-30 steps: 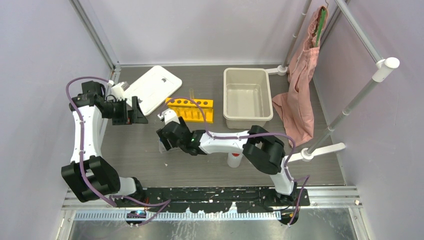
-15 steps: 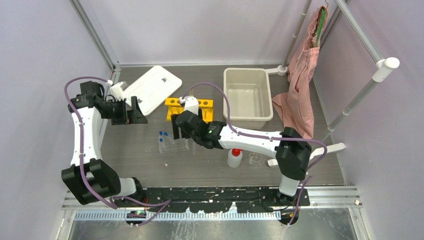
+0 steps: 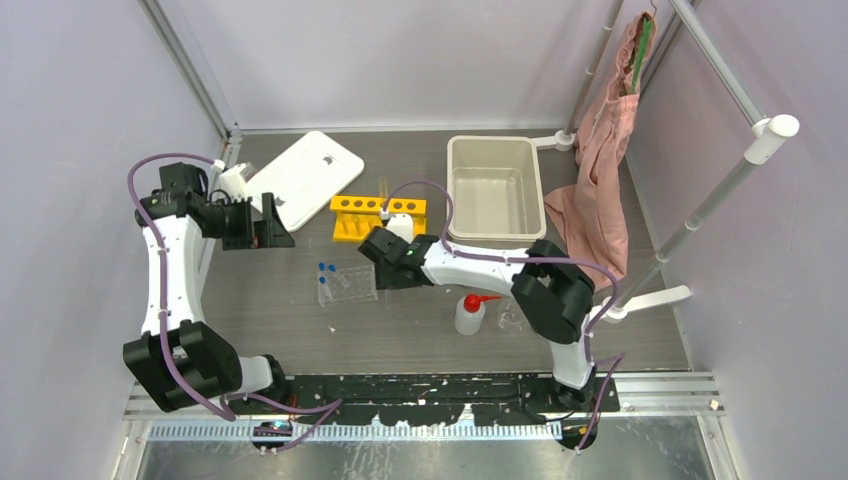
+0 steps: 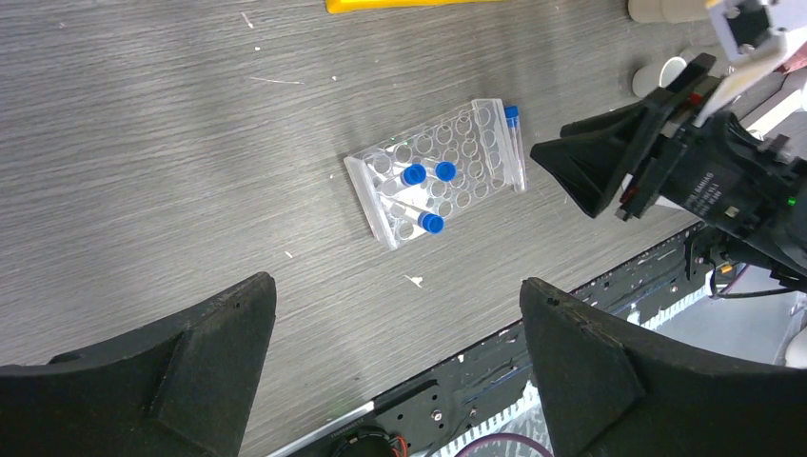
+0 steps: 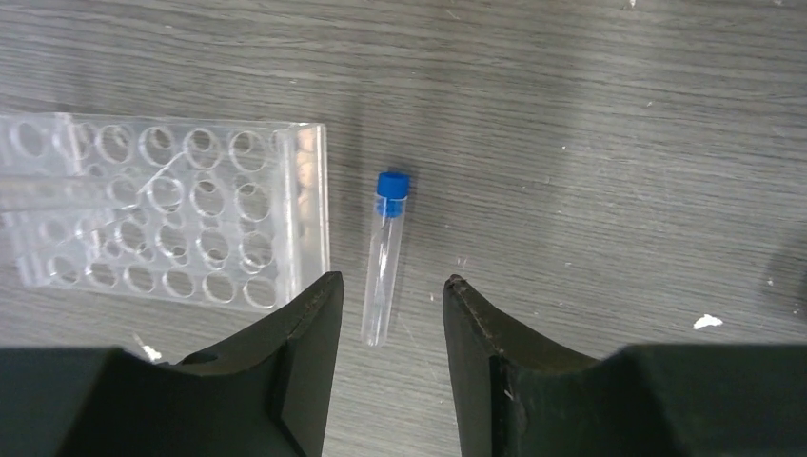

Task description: Organize the chemistry lab equipment

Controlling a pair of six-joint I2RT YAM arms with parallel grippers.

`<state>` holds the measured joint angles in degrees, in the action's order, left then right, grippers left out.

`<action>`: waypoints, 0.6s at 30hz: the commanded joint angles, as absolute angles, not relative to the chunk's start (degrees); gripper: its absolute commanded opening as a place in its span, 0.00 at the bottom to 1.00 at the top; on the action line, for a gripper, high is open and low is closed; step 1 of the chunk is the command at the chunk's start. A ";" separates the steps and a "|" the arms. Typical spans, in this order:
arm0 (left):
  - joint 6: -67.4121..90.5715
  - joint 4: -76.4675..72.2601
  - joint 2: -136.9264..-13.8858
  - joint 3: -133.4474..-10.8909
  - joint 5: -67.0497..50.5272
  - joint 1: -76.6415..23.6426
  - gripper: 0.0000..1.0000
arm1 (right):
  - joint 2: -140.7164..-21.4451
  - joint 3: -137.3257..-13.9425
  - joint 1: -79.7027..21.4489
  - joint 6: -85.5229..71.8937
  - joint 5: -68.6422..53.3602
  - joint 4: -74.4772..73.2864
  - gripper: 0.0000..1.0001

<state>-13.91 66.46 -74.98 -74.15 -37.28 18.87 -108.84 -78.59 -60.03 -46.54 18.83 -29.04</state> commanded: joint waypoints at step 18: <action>-15.58 67.45 -73.73 -76.74 -40.24 19.23 1.00 | -118.10 -87.92 -55.98 -47.68 18.43 -35.42 0.29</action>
